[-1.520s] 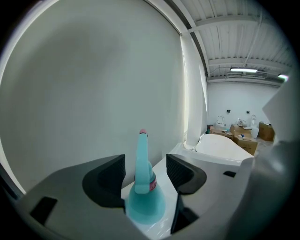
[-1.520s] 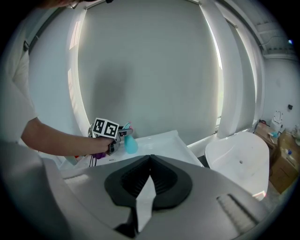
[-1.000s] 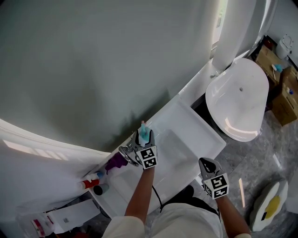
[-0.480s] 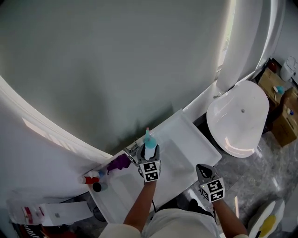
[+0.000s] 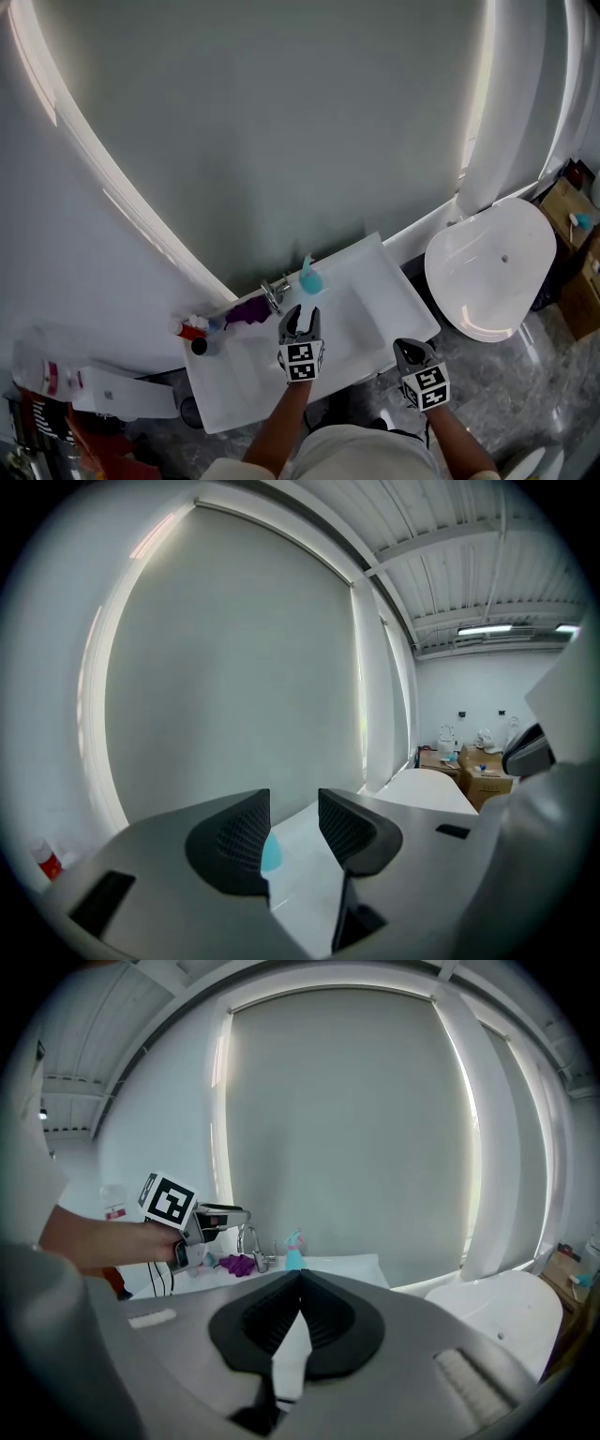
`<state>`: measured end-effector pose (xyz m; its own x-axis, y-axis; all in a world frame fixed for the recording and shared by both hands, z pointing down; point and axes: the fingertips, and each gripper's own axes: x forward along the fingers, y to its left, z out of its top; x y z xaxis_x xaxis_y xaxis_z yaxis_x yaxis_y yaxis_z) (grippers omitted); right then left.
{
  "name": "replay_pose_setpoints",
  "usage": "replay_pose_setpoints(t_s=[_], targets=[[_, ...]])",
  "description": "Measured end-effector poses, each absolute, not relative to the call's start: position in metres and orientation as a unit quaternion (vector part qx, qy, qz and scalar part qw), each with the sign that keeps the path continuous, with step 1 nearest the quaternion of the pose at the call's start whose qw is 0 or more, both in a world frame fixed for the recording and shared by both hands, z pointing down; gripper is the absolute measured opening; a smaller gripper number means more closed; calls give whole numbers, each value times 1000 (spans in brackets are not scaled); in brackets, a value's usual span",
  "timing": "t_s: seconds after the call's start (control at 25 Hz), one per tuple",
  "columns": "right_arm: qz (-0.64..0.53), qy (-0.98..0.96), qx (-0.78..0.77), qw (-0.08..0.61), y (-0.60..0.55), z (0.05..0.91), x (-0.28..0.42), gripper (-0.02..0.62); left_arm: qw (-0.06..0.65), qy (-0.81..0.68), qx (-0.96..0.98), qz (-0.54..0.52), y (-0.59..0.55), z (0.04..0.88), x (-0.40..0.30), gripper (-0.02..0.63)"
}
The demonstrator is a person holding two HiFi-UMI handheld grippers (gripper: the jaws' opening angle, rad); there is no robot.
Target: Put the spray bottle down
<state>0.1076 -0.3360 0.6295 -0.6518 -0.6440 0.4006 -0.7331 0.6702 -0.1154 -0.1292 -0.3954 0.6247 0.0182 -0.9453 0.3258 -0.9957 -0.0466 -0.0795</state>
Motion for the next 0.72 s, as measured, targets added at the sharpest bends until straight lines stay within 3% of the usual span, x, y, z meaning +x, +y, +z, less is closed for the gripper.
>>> replay_pose_setpoints(t_s=[0.36,0.72], targets=[[127,-919,339,155,-286,623,141,11,82,-705,689,149,-299,596,-94,72],[123,-937,288,155,-248,622,134,11,87,-721,668,163,-216,584,-87,38]])
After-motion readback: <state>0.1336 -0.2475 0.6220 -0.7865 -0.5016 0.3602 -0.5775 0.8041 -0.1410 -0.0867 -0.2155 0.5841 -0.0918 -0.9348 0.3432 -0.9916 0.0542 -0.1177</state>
